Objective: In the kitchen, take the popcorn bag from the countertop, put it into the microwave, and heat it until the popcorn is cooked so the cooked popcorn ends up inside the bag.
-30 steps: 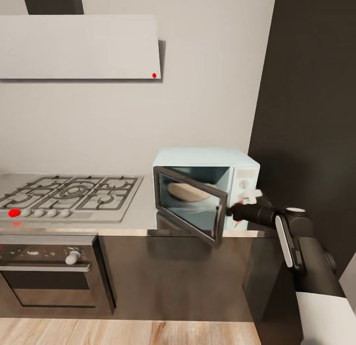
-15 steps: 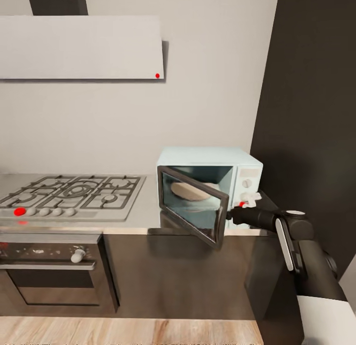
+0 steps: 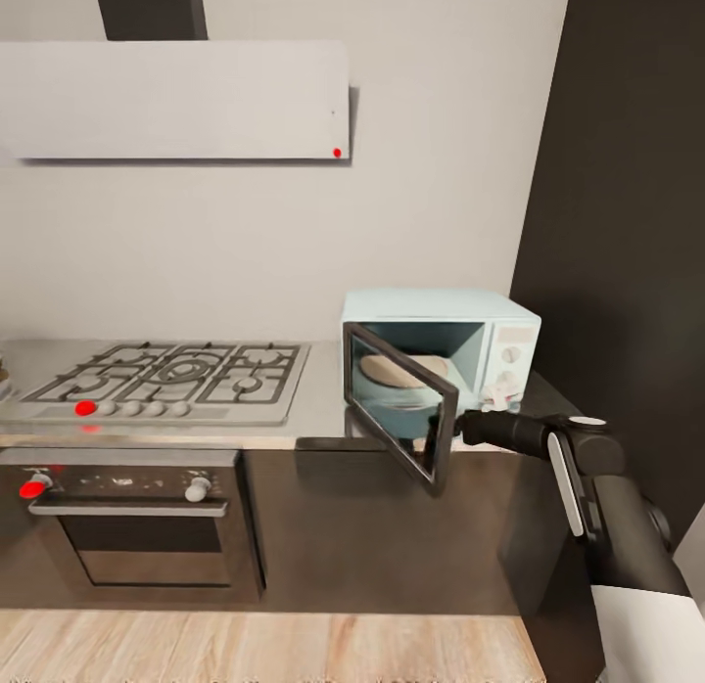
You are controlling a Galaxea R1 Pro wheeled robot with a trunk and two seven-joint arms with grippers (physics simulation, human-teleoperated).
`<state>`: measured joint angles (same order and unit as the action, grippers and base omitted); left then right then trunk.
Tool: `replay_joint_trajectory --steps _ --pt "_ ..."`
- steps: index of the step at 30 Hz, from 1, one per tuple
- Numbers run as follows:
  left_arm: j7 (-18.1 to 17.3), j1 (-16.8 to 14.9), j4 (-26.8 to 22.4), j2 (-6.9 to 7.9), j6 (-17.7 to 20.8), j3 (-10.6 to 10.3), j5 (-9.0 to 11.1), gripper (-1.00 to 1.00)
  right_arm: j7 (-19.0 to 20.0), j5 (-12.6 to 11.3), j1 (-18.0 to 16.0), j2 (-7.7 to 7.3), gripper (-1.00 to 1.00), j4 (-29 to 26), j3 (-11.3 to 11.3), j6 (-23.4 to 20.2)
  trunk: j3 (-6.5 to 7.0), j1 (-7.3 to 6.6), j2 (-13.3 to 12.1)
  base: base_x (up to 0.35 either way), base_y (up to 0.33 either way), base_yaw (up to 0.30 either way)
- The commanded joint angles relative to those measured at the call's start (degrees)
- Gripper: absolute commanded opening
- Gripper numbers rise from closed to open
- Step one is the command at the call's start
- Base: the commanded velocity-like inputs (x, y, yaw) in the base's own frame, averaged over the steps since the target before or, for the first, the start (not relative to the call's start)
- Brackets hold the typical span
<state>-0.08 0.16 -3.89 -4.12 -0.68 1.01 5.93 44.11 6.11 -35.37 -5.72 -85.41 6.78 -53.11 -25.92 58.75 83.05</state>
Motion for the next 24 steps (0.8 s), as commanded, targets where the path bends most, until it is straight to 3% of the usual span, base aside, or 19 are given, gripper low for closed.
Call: replay_joint_trajectory --steps 1,10,24 --pt "0.0 0.0 -0.1 -0.01 -0.1 0.0 0.6 1.00 0.6 0.3 -0.1 0.01 1.00 0.0 0.0 -0.3 -0.05 -0.02 0.0 -0.155 0.217 0.000" --pt "0.0 0.0 -0.1 -0.01 0.0 0.0 0.6 1.00 0.7 0.4 1.2 -0.08 1.00 -0.6 0.0 -2.6 -0.05 -0.02 0.0 -0.168 0.217 0.000" --pt "-0.1 0.0 -0.1 -0.01 0.0 0.0 0.6 1.00 0.6 0.6 1.3 -0.04 1.00 -0.6 0.0 -2.7 -0.05 -0.02 0.0 -0.181 0.217 0.000"
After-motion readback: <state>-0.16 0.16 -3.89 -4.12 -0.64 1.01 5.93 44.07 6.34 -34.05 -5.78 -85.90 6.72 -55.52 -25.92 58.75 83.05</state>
